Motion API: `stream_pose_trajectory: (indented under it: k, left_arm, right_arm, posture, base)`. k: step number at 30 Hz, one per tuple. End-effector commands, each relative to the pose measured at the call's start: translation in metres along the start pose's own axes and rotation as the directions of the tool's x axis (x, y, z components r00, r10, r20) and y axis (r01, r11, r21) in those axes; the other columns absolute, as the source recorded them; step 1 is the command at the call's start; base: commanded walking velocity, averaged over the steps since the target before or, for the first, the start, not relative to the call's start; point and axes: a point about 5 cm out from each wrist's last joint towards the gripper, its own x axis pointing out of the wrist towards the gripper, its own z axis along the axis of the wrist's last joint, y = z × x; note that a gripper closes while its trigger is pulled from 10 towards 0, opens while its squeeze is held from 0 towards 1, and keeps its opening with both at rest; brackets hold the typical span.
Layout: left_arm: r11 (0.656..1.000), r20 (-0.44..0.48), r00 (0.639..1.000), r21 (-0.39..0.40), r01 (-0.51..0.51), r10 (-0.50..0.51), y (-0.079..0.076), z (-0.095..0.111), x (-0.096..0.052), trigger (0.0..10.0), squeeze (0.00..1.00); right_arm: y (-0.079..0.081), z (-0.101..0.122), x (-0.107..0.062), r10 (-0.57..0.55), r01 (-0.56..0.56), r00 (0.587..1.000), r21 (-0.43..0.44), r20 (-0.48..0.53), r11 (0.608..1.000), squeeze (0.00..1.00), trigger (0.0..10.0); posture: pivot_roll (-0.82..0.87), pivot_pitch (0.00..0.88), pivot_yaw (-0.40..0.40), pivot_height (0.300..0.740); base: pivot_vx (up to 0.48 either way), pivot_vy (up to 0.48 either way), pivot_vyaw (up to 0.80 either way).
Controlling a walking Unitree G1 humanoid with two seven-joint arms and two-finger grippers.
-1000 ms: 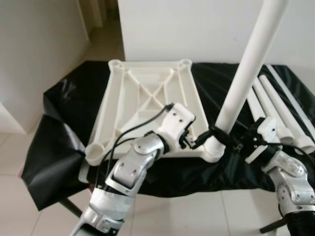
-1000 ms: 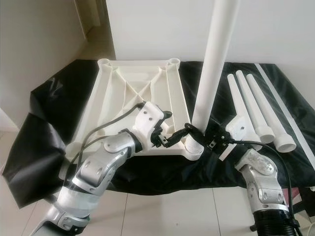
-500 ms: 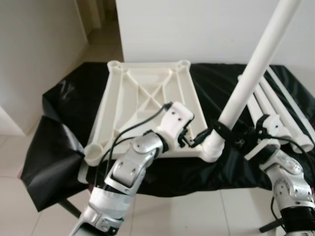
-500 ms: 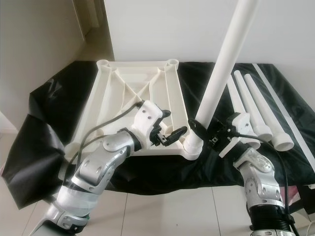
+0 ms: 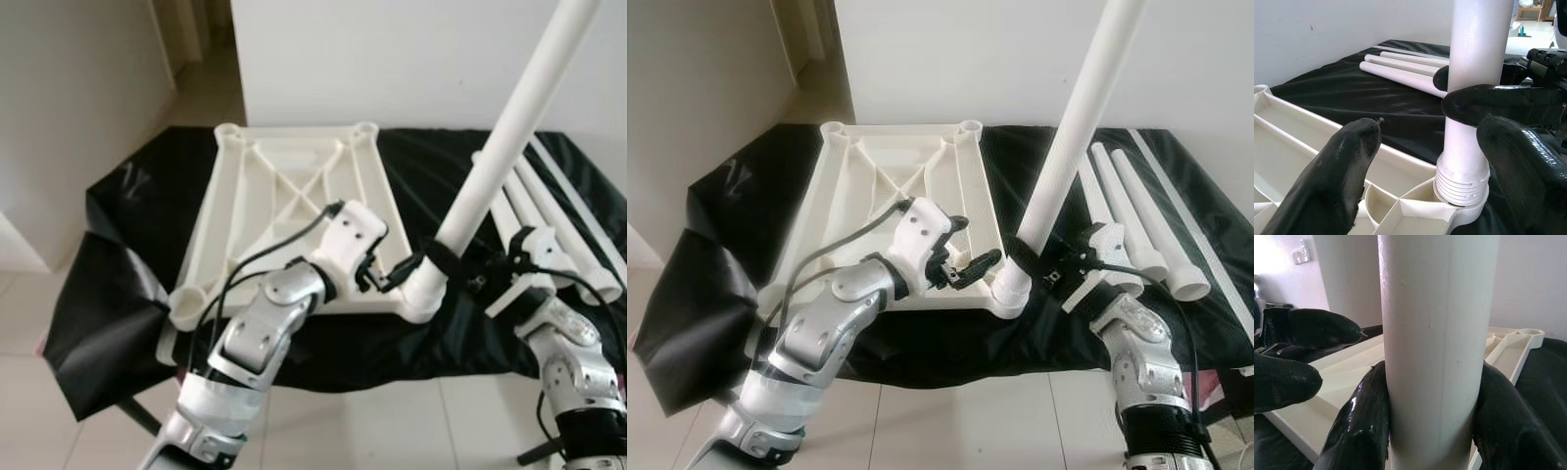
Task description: Building children table
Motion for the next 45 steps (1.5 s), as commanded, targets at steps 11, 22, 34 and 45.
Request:
stream_pose_trajectory:
  k: [11, 22, 34, 45]
  left_arm:
    - [1.000, -0.006, 1.000, 0.006, -0.008, 0.008, -0.001, 0.002, 0.000, 10.0, 0.00]
    - [1.000, -0.001, 1.000, 0.005, -0.004, 0.004, -0.003, 0.002, 0.001, 10.0, 0.00]
    - [1.000, 0.002, 1.000, 0.006, -0.011, 0.011, -0.002, 0.002, 0.000, 10.0, 0.00]
    - [1.000, 0.007, 1.000, 0.016, 0.003, -0.003, 0.000, 0.004, 0.002, 10.0, 0.00]
  right_arm:
    - [0.007, -0.039, -0.005, -0.324, 0.325, 0.937, -0.015, -0.128, 0.946, 0.00, 10.0]
    - [0.033, -0.039, 0.018, -0.495, 0.490, 0.867, -0.085, -0.049, 0.867, 0.00, 10.0]
    - [0.054, -0.034, 0.002, -0.548, 0.556, 0.831, -0.202, 0.100, 0.806, 0.00, 10.0]
    - [0.060, -0.039, -0.016, -0.603, 0.612, 0.790, -0.194, 0.108, 0.767, 0.00, 10.0]
  posture:
    - [-0.05, 0.034, 0.014, 0.740]
    - [-0.04, 0.019, 0.000, 0.740]
    - [-0.04, 0.010, -0.003, 0.740]
    - [-0.06, 0.005, 0.020, 0.740]
  base:
    - [0.000, 0.000, 0.00]
    - [0.000, 0.000, 0.00]
    - [0.000, 0.000, 0.00]
    - [0.000, 0.000, 0.00]
